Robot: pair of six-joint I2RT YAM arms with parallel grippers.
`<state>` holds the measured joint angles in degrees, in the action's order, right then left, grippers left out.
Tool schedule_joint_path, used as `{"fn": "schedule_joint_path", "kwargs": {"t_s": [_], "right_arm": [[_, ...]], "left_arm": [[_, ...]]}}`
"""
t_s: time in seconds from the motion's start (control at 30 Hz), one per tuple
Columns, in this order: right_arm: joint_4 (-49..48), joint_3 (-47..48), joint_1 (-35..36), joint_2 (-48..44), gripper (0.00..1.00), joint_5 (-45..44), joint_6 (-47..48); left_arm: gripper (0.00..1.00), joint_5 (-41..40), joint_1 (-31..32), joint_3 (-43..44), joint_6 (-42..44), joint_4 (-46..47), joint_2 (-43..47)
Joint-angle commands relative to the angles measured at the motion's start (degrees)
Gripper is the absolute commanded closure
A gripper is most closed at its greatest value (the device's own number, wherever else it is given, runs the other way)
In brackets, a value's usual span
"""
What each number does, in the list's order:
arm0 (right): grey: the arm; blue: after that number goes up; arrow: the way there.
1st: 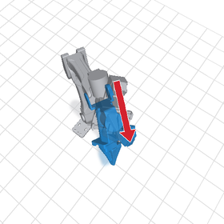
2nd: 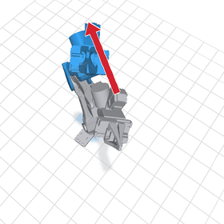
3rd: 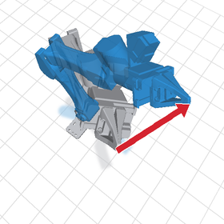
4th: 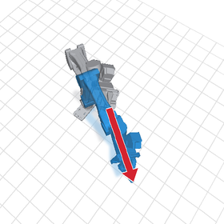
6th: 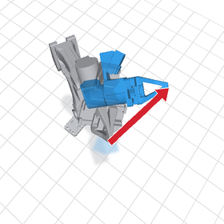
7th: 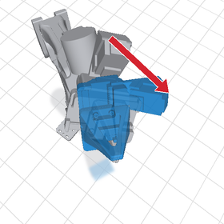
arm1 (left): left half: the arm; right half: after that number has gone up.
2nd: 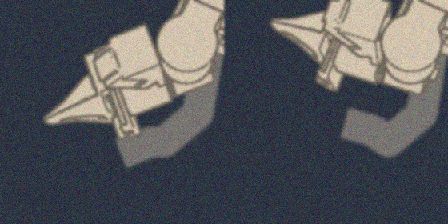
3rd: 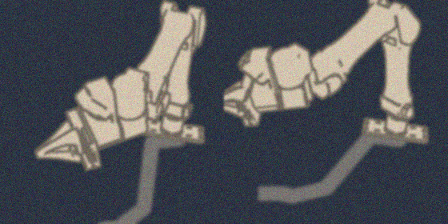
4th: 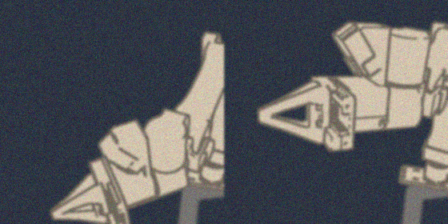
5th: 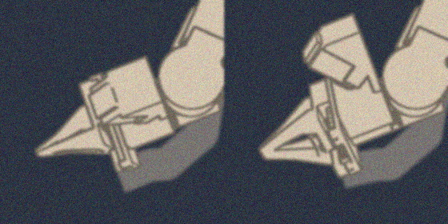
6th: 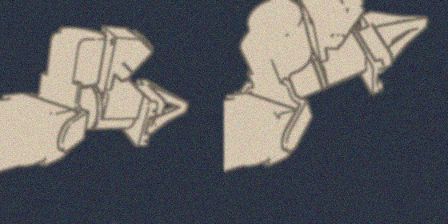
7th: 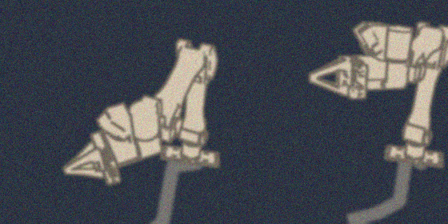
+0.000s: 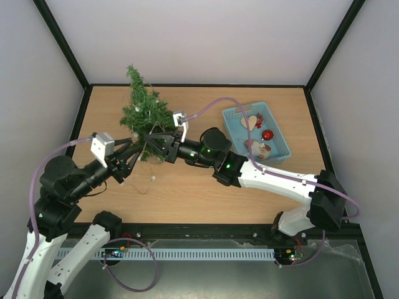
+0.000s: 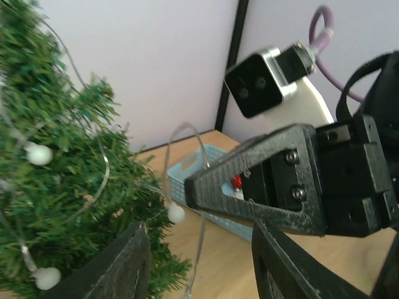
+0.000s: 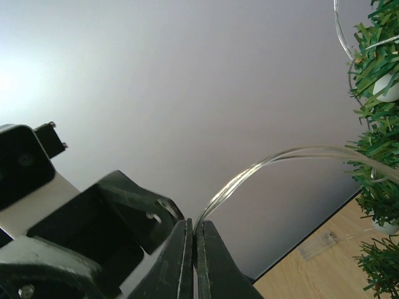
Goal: Decorate the small christmas tree
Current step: Wrap the decoration item around the Christmas tree.
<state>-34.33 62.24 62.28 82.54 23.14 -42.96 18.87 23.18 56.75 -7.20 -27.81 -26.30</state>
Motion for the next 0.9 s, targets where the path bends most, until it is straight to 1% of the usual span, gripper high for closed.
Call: {"fn": "schedule_joint_path", "kwargs": {"t_s": [0.0, 0.17, 0.27, 0.33, 0.4, 0.57, 0.6, 0.77, 0.83, 0.87], "right_arm": [[-3.39, 2.08, 0.3, -0.18, 0.98, -0.36, -1.15], [-3.64, 1.91, 0.27, -0.16, 0.98, 0.0, -1.37], [-3.97, 1.72, 0.29, -0.19, 0.98, 0.24, -1.67], [-4.21, 1.66, 0.3, -0.34, 0.98, 0.24, -1.81], [-4.26, 1.66, 0.25, -0.35, 0.98, 0.34, -1.79], [-4.17, 1.49, 0.28, -0.49, 0.98, 0.64, -1.86], [-4.18, 1.34, 0.26, -0.52, 0.98, 0.68, -1.93], [-3.24, 0.25, 0.24, -1.39, 0.97, 0.47, -0.91], [-2.36, -0.69, 0.27, -2.43, 0.93, -0.31, 0.07], [-1.81, -1.38, 0.29, -3.06, 0.89, -0.82, 0.6]], "left_arm": [[0.55, 7.86, 0.03, -1.62, 2.21, 0.83, -1.73], [0.54, 8.06, 0.02, -2.61, 4.2, 1.96, -2.92], [0.56, 7.53, 0.02, -2.86, 5.26, 2.63, -3.73], [0.6, 7.02, 0.02, -3.04, 5.55, 2.55, -4.36], [0.67, 6.7, 0.02, -3.05, 5.77, 2.49, -4.84], [0.94, 2.5, 0.02, -3.55, 5.98, 2.76, -4.07], [0.97, 1.86, 0.02, -3.57, 6.17, 2.68, -3.98], [0.98, 0.03, 0.02, -3.51, 5.91, 3.1, -3.9], [0.98, -0.65, 0.03, -3.13, 5.65, 3.02, -4.08], [0.98, -1.27, 0.02, -2.88, 5.36, 2.95, -4.11]]}}
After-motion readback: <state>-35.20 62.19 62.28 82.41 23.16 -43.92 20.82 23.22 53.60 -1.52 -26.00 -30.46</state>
